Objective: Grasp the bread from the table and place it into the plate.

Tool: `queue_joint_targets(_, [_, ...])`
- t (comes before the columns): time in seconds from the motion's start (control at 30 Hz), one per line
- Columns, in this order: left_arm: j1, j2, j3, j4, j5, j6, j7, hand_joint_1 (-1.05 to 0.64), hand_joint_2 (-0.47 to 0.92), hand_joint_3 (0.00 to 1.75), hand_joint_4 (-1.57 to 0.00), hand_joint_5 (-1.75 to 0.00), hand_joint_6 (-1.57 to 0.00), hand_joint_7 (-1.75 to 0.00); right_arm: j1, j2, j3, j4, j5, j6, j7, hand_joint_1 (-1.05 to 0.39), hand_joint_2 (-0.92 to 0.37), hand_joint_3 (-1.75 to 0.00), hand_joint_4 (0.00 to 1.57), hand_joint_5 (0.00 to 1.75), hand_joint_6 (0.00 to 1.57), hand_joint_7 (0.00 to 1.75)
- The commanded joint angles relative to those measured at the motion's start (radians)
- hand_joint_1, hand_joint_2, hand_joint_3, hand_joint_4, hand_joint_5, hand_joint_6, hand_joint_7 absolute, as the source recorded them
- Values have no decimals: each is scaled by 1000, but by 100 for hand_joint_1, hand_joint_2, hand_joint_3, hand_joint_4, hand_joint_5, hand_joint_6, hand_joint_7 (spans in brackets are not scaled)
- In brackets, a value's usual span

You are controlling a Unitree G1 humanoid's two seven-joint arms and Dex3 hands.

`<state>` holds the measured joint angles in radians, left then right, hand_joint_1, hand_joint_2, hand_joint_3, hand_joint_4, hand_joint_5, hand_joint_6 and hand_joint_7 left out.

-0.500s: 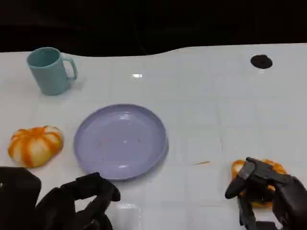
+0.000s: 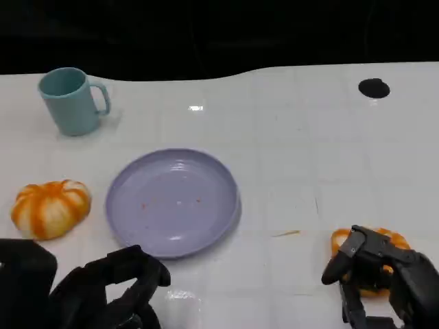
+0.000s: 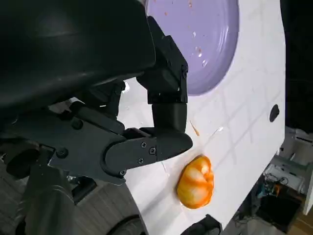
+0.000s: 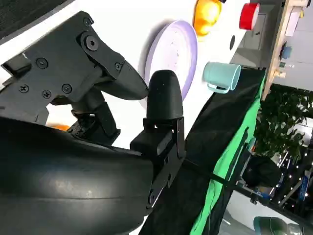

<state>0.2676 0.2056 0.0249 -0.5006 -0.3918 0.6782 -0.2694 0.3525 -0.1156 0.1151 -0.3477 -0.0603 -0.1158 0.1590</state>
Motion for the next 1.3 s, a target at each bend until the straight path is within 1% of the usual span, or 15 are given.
queue_joint_targets(0.03, [-2,10,3,8,6,-16,-1,-39,84,67,-71,-175,-61,-146,-6,-10,-5,-1,-5,3,-2,-10,-43,-137,87,175,73,154])
queue_joint_targets(0.2, [-3,12,3,6,4,-10,-1,-39,81,72,-70,-175,-62,-145,-5,-9,-5,-3,-8,8,-4,-11,-42,-137,87,175,72,154])
queue_joint_targets(0.47, [-3,10,5,10,1,-15,-5,-40,80,72,-72,-175,-62,-145,-6,-9,-10,-2,-5,-8,-4,-9,-42,-139,86,175,73,153])
queue_joint_targets(0.57, [-5,11,4,9,4,-14,-3,-41,80,71,-72,-175,-63,-144,-8,-8,-17,-11,11,-4,2,-7,-41,-139,80,175,71,146])
queue_joint_targets(0.67, [-5,12,1,8,7,-17,-2,-41,81,71,-72,-175,-63,-144,-12,-10,-24,-9,11,-35,-1,-2,-40,-139,74,169,68,135])
queue_joint_targets(0.7, [-5,12,1,9,7,-19,-3,-41,81,71,-72,-175,-63,-144,-13,-10,-27,-10,12,-40,-2,-1,-39,-137,69,166,65,132])
queue_joint_targets(0.8, [-4,10,3,9,4,-18,-3,-40,81,70,-72,-175,-63,-144,-22,-22,-40,-14,-14,-67,-9,-2,-37,-132,60,163,59,128])
queue_joint_targets(0.83, [-4,10,3,9,3,-18,-3,-40,82,70,-72,-175,-63,-144,-26,-29,-44,-13,-31,-84,-14,-4,-35,-130,55,160,55,126])
queue_joint_targets(0.9, [-3,10,2,8,4,-16,-2,-41,82,70,-72,-175,-63,-144,-35,-41,-51,-9,-68,-115,-25,-5,-33,-129,52,156,53,124])
queue_joint_targets(0.97, [-2,10,0,8,7,-20,-2,-41,81,70,-72,-175,-63,-144,-43,-58,-58,-17,-116,-125,-35,-8,-32,-126,49,149,51,119])
queue_joint_targets(1.1, [1,10,-2,5,11,-26,-1,-41,82,69,-72,-175,-63,-144,-54,-110,-67,-42,-293,-134,-67,-15,-29,-117,47,131,53,96])
queue_joint_targets(1.13, [1,11,-1,4,10,-25,-1,-40,82,69,-72,-175,-63,-144,-55,-126,-68,-53,-345,-129,-72,-20,-32,-108,46,124,54,86])
queue_joint_targets(1.2, [1,13,-1,1,7,-21,-2,-41,82,69,-71,-175,-63,-144,-57,-155,-70,-73,-429,-113,-70,-26,-39,-95,43,113,56,70])
queue_joint_targets(1.27, [2,14,-2,0,7,-20,-3,-43,81,68,-71,-175,-63,-144,-58,-181,-72,-91,-498,-97,-61,-29,-47,-77,40,99,57,54])
queue_joint_targets(1.3, [3,14,-2,-1,7,-20,-2,-43,81,68,-71,-175,-63,-144,-58,-194,-73,-102,-533,-88,-55,-30,-53,-64,38,89,57,46])
